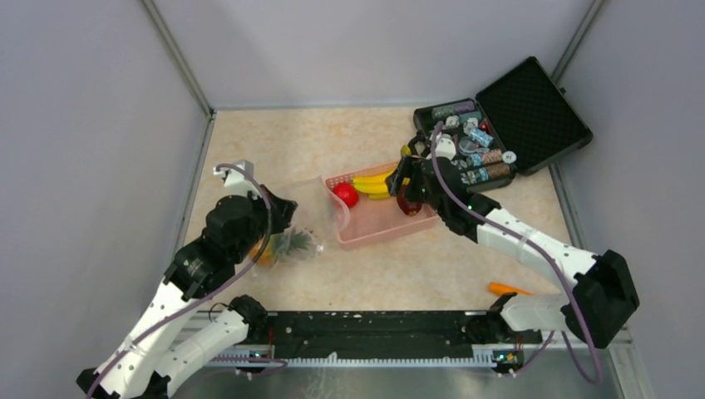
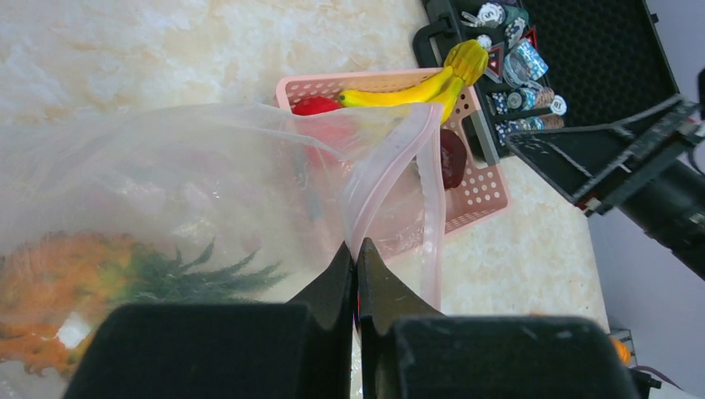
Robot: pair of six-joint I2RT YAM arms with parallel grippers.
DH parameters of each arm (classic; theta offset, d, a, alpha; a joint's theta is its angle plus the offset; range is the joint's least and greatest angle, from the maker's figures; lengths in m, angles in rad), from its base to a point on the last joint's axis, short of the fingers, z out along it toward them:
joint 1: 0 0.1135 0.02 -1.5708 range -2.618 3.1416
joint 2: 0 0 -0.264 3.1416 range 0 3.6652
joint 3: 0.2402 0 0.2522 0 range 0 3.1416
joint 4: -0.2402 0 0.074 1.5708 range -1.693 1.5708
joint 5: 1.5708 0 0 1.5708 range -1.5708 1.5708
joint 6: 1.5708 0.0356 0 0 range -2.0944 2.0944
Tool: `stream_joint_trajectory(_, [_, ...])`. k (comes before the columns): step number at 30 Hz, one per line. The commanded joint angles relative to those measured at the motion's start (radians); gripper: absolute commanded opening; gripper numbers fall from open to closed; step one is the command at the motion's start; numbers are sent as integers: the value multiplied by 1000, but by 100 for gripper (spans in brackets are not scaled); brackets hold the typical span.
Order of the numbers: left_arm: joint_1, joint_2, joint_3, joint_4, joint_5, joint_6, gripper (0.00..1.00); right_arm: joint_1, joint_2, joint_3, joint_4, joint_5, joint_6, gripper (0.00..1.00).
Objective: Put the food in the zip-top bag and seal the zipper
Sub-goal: Pick up the fake fruit from the bin.
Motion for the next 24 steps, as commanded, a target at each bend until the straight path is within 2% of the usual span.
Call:
stream_joint_trajectory(1, [0,-6,61,48,20,19,0,-67,60,30,-20,35,-40,76])
stream_joint_trajectory(6, [-1,4,68,40,48,20,0,-129,164,140,-61,33,-116,76])
stream_joint_trajectory(12, [0,15,49,73,75,8,0,-152,277,242,0,36,-231,71])
stream_joint_trajectory(16, [0,22,40,75,90,4,0,-170,395,379,-103,92,-272,69])
stream_joint_trajectory(18, [0,19,32,79,94,-1,0,-200,436,421,-101,80,-299,66])
stream_joint_trajectory(21, [-1,20,31,80,99,-2,0,-236,500,489,-120,-27,-334,60])
stream_joint_trajectory(24, [-1,15,30,77,99,-3,0,-240,551,559,-209,20,-319,59])
